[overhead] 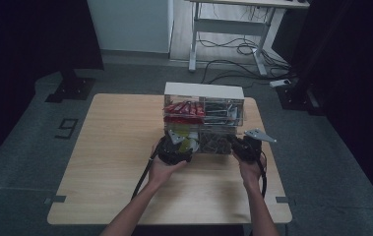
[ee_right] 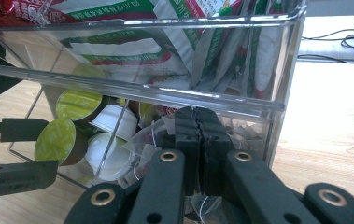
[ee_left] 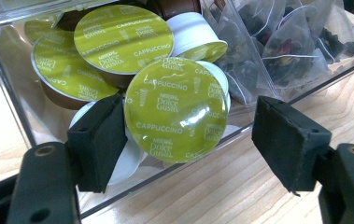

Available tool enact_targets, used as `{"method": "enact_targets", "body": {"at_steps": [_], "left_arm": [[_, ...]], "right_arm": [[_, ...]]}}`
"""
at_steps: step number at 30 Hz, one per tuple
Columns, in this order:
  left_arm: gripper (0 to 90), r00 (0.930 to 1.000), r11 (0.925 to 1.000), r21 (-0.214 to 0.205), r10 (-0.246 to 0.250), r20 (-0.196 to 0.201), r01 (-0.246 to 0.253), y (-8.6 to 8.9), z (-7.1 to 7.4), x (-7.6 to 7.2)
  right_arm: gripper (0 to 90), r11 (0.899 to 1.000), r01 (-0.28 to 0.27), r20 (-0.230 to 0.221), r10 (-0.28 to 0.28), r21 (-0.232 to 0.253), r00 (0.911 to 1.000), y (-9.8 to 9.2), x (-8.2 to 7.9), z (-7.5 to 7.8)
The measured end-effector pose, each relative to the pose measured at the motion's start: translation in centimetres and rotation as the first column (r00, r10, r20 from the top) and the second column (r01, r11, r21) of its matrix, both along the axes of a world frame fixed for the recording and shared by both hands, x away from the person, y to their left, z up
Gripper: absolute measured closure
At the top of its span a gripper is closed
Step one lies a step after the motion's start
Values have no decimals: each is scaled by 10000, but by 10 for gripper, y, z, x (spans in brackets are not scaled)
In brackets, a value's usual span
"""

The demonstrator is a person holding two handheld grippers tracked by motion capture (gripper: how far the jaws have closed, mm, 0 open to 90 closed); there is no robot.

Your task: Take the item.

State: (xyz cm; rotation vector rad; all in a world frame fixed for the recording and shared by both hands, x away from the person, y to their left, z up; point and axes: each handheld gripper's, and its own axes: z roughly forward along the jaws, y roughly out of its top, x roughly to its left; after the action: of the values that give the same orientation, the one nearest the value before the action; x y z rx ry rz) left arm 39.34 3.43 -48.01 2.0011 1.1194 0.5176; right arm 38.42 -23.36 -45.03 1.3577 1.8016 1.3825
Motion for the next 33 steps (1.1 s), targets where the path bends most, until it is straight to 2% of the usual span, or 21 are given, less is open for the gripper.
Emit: {"method": "enact_targets", "body": {"at_steps": [8,16,28,29,30,31,33], "left_arm": [[297,9998,9998,-70,199,18,-198,-2,-1,1],[368,9986,9991,79,405,336,-408,-6,-4,1],[387,9982,9994,8,347,491,-347,-5,-4,1],[387,9977,9994,-124,316,601,-310,-5,-3,-1],[387,9977,9994,-124,316,601,-310,-5,-3,-1],[388,9966,9996,-200,206,802,-191,-3,1,-4],[387,9954,9997,-215,128,948,-108,-1,5,-7]], "right_arm": [[878,10000,32,-1,-32,-52,10000,-1,0,-1],[877,10000,70,1,-70,-65,10000,-3,0,-1],[877,9999,94,-11,-94,-111,10000,-4,0,-2],[877,9999,101,-23,-101,-104,9999,-4,0,-2],[877,9999,105,-26,-105,-109,9999,-5,0,-2],[878,9999,115,-34,-115,-108,9999,-5,0,-2],[877,9999,131,-37,-132,-110,9999,-5,0,-2]]}}
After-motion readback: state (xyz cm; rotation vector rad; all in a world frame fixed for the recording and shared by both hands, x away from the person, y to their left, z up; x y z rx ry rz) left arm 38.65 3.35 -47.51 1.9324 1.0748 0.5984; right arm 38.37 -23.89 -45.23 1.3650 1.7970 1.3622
